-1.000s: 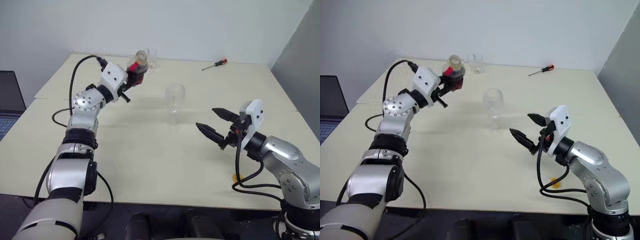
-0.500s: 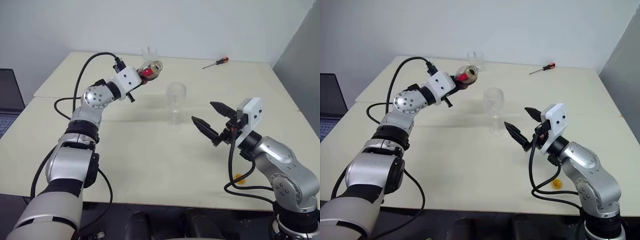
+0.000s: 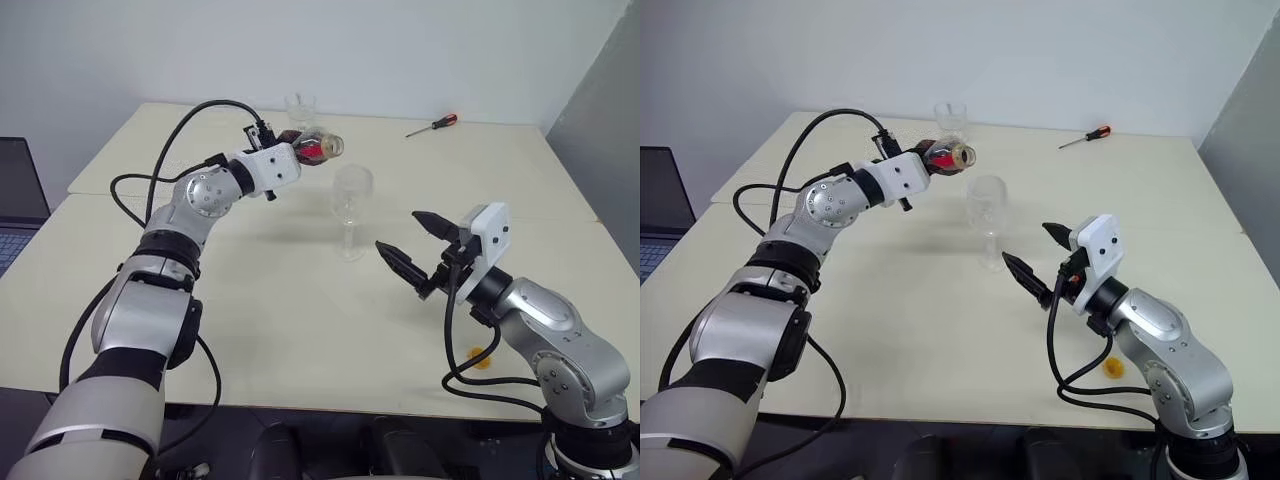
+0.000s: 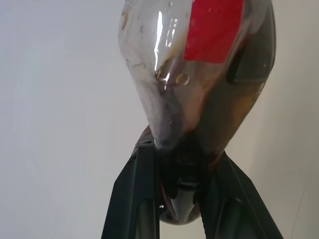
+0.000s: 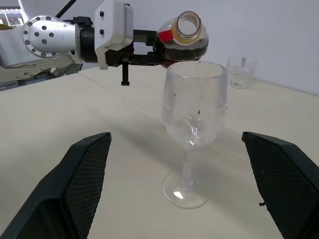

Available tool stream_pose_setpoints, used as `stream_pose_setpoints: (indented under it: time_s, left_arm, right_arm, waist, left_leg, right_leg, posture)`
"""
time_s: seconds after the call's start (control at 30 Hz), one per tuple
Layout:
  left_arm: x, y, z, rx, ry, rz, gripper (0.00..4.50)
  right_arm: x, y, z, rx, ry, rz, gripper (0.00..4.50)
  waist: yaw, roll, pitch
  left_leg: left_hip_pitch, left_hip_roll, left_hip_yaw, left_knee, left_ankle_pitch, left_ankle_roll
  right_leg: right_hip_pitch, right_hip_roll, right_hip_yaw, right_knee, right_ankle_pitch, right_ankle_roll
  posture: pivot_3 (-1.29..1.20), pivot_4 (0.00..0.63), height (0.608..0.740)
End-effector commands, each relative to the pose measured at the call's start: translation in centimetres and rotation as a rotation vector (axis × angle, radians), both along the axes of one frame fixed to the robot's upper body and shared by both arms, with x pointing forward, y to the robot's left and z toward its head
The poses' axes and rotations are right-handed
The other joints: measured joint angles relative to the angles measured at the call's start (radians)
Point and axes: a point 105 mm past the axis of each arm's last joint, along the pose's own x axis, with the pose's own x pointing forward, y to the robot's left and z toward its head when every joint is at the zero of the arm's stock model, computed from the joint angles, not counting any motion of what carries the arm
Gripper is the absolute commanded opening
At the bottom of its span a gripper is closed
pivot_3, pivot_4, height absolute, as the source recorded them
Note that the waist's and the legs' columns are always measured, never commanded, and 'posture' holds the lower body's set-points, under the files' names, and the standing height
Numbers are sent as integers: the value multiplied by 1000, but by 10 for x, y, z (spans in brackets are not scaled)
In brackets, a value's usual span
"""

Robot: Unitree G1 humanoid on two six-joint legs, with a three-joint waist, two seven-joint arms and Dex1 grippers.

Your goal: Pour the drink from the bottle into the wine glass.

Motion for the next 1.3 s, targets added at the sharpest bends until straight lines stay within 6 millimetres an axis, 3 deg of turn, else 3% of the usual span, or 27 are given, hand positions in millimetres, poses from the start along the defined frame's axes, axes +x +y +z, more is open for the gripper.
stream_pose_setpoints:
  time_s: [0.03,0.53,0.83,1.3]
  left_arm:
    - [-2,-6,32,-1,-119,-17,637]
    - [-4,-15,39,213,-276,-31,633]
    - [-5,-15,55,237,-351,-23,630]
    - [-5,-11,55,293,-387,-8,630]
  right_arm:
    - [-6,0,15,-1,-67,1,4500]
    - [-4,-9,19,-24,-82,-22,4500]
    - [-2,-9,22,-31,-92,-20,4500]
    - [0,-12,25,-54,-105,-19,4500]
  waist:
    - [0,0,0]
    - [0,0,0]
    - [0,0,1]
    - [0,0,1]
  left_leg:
    - [0,0,0,0,0,0]
    - [0,0,0,0,0,0]
    - [0,0,0,0,0,0]
    - [0,0,0,0,0,0]
  right_leg:
    - [0,0,0,0,0,0]
    - [0,0,0,0,0,0]
    - [0,0,0,0,0,0]
    - [0,-1,0,1,0,0]
  posture:
    - [0,150,740]
    - [0,150,740]
    - [0,150,740]
    - [0,150,740]
